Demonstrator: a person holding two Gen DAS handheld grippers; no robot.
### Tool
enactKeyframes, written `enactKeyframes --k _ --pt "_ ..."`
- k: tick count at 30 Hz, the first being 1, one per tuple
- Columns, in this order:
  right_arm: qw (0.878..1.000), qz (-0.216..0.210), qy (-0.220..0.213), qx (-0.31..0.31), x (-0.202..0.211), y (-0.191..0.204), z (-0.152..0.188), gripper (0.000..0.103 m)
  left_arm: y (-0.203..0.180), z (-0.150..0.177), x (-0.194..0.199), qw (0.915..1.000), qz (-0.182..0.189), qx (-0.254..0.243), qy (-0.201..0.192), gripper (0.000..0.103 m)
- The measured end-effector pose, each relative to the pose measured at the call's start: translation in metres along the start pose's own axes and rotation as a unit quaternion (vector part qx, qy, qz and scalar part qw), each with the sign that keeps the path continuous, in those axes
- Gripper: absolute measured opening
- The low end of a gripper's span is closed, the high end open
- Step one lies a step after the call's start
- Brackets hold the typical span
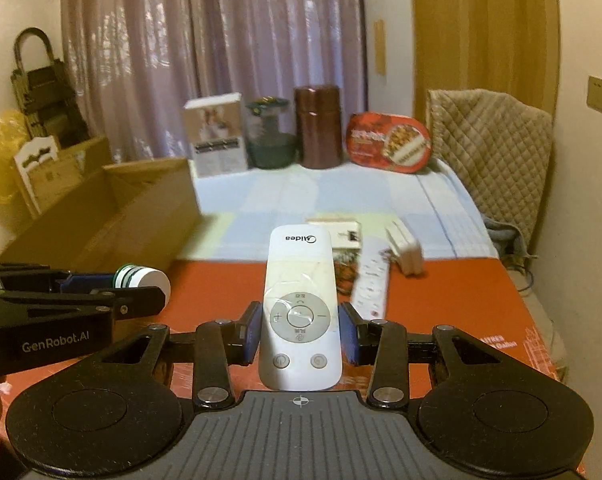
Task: Organize rigid objects
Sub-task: 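Carry the pill bottle and white remote over the cardboard box with both grippers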
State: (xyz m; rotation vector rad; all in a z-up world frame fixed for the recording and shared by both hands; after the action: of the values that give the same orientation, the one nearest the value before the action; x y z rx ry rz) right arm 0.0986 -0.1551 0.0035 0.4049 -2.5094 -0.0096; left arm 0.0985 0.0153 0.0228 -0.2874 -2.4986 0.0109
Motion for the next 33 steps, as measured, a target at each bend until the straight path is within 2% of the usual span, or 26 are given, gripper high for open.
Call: enactKeyframes --k 5,12,20,33 --pt "1.000 -0.027 -0.006 0.007 0.008 0.031 -0.025 0.037 0.027 -0.015 0.028 0.9995 -0.029 0.005 -0.011 0.027" --pt "0.997 -0.069 -0.017 0.030 0.000 0.077 -0.054 0.037 0.077 -0.027 0.055 0.9967 -0.077 0.022 -0.017 0.027" --pt "0.993 -0.103 -0.006 0.058 -0.019 0.116 -0.061 0.037 0.123 -0.035 0.069 0.9926 -0.115 0.034 -0.015 0.027" --pt "0.987 -0.143 0.036 0.066 -0.066 0.166 -0.070 0.037 0.183 -0.029 0.055 0.9908 -0.120 0.063 0.010 0.027"
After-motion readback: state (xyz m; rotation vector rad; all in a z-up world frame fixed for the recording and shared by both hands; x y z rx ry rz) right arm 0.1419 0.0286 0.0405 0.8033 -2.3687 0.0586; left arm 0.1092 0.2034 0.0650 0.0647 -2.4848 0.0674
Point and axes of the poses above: each gripper's, at about its wrist camera, not at the fingertips, and x roughly against the way its jaws point, y to its left, z to its underside, the point moved 1 cm from there along -x, roughly the way its jaws point, and after that the axes turned 1 degree about -y, right-handed, at the moved point
